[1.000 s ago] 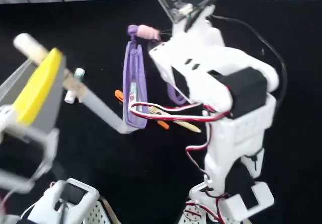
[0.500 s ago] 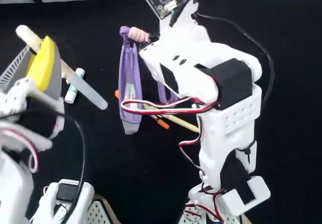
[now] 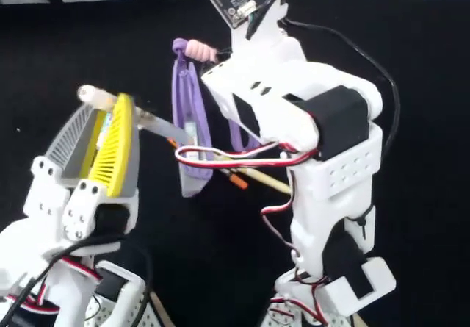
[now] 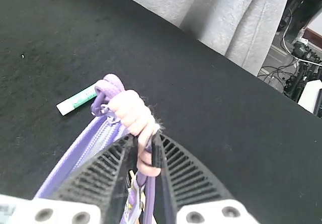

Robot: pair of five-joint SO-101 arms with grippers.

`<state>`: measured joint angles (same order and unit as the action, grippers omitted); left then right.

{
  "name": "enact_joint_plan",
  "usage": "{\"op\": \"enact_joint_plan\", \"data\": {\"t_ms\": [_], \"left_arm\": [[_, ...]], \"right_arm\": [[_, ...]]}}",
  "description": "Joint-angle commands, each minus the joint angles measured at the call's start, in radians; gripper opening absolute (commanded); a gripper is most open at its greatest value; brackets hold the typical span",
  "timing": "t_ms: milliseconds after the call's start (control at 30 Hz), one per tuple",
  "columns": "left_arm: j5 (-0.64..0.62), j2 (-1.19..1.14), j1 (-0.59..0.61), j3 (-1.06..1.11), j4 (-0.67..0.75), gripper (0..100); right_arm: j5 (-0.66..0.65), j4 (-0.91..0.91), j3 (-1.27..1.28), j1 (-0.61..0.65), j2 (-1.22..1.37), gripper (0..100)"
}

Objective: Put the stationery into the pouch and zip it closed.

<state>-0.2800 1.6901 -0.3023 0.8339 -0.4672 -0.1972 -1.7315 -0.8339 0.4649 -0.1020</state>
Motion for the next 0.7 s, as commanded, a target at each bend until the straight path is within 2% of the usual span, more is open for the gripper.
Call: {"op": "enact_joint_plan", "data": {"t_ms": [0,100,233,367,433,533,667], "left_arm": [[0.026,0.008,-0.035,0.005,0.029,3],[0.035,0.005,-0.033,0.041,0.026,3],[0.155,0.012,-0.035,0.156,0.031,3],[0.203,0.014,-0.036,0.199,0.025,3],[0.195,0.015,-0.036,0.185,0.018,8],[0.167,0.015,-0.065,0.114,-0.097,20],[0.132,0.005,-0.113,-0.061,-0.288,21]], "right_arm": [[0.011,0.009,-0.045,0.011,-0.005,1.1],[0.011,0.009,-0.045,0.011,-0.005,1.1],[0.011,0.011,-0.045,0.011,-0.005,1.1],[0.011,0.014,-0.045,0.011,-0.005,1.1],[0.011,0.014,-0.045,0.011,-0.005,1.1],[0.011,0.014,-0.045,0.009,-0.005,1.1],[0.011,0.014,-0.045,0.008,-0.005,1.1]]}}
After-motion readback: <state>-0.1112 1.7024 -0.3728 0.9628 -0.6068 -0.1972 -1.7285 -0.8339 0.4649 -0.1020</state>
